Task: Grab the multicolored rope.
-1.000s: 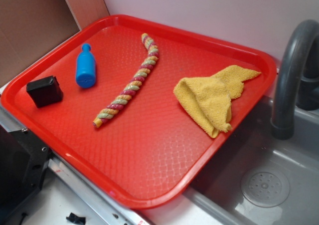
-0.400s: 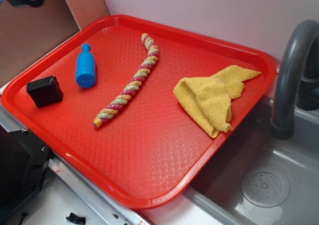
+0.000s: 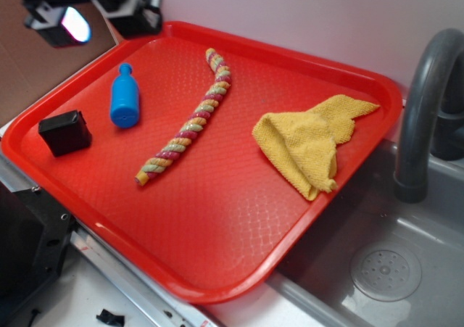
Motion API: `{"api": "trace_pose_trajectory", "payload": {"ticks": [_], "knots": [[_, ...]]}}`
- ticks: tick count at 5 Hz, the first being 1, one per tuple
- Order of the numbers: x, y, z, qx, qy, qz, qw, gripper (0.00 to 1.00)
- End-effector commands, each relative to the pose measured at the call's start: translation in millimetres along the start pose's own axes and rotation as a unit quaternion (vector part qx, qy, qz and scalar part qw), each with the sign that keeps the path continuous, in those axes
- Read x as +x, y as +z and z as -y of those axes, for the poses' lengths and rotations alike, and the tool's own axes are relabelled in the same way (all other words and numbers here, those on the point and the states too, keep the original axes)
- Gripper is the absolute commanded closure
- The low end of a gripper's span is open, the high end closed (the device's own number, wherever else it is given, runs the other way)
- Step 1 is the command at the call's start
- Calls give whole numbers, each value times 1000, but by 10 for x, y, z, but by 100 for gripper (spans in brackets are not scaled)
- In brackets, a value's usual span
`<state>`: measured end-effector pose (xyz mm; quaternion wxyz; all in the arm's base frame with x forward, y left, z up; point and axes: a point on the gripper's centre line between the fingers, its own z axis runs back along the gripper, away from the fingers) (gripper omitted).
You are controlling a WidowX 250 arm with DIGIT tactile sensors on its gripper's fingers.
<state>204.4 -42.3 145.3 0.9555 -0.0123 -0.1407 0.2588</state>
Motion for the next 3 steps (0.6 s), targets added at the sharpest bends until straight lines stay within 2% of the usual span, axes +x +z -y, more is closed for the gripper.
{"api": "trace_pose_trajectory", "payload": {"ticks": [1, 3], "knots": [[74, -697, 150, -3, -18, -21, 1000, 0], [86, -1129, 37, 11, -11, -67, 998, 0]]}}
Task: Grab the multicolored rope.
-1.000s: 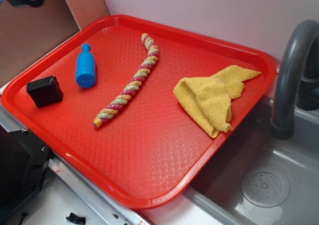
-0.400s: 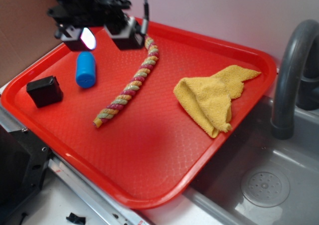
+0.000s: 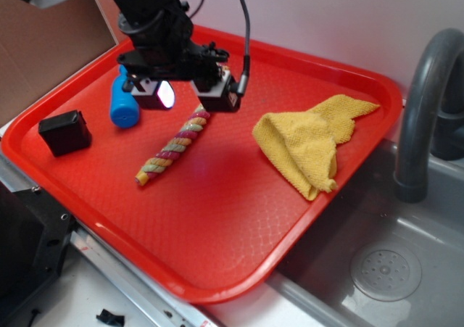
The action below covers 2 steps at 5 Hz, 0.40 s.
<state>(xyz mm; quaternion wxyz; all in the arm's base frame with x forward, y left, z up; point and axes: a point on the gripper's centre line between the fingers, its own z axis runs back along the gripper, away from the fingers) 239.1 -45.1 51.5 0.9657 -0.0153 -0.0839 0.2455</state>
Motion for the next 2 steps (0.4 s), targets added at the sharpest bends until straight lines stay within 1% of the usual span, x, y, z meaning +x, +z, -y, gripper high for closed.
{"api": "trace_pose_trajectory", "payload": {"ticks": [1, 2], "knots": [[42, -279, -79, 5, -11, -30, 999, 0], [1, -375, -35, 7, -25, -39, 999, 0]]}}
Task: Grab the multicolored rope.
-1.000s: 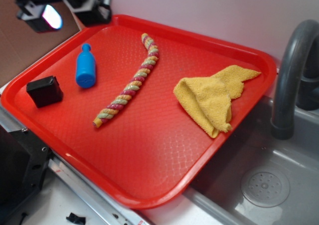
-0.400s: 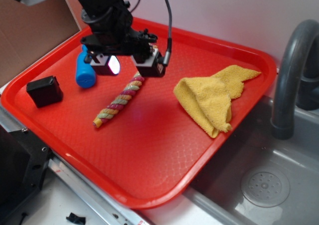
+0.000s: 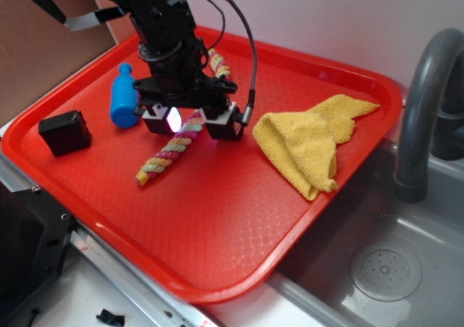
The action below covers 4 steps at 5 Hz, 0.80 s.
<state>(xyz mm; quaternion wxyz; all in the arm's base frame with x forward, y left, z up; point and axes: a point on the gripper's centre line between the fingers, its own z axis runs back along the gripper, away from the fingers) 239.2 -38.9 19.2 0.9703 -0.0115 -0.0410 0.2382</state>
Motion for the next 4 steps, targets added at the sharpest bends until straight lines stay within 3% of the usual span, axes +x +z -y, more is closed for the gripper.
{"api": "trace_pose_trajectory", "payload": {"ticks": [1, 2, 3, 4], "knots": [[7, -29, 55, -2, -23, 10, 1000, 100], [9, 10, 29, 46, -22, 25, 998, 100], [45, 210, 21, 63, -48, 30, 996, 100], [107, 669, 59, 44, -131, 3, 990, 100]]}}
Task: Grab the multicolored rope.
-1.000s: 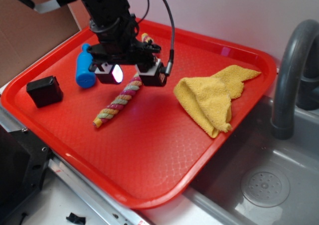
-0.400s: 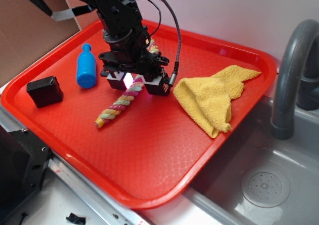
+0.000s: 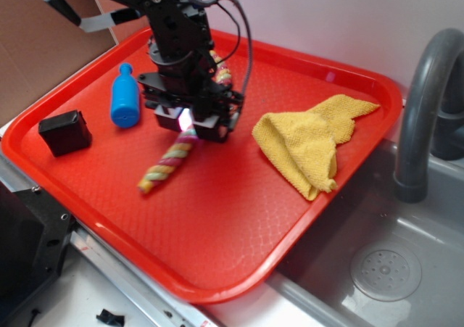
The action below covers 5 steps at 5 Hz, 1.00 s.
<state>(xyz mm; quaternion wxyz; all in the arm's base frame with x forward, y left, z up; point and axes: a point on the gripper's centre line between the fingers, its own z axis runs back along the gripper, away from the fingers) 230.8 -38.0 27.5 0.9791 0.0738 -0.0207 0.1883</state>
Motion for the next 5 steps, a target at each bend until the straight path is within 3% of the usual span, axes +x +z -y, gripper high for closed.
{"api": "trace_pose_trajectory", "payload": {"ticks": [1, 2, 3, 4, 5], "knots": [[167, 1076, -81, -95, -159, 2, 983, 100], [39, 1565, -211, -139, -212, 3, 967, 100], [-89, 1893, -349, -153, -227, 41, 961, 100], [-110, 1928, -419, -130, -206, 32, 969, 100], [-77, 1913, -477, -123, -164, 44, 978, 100]]}}
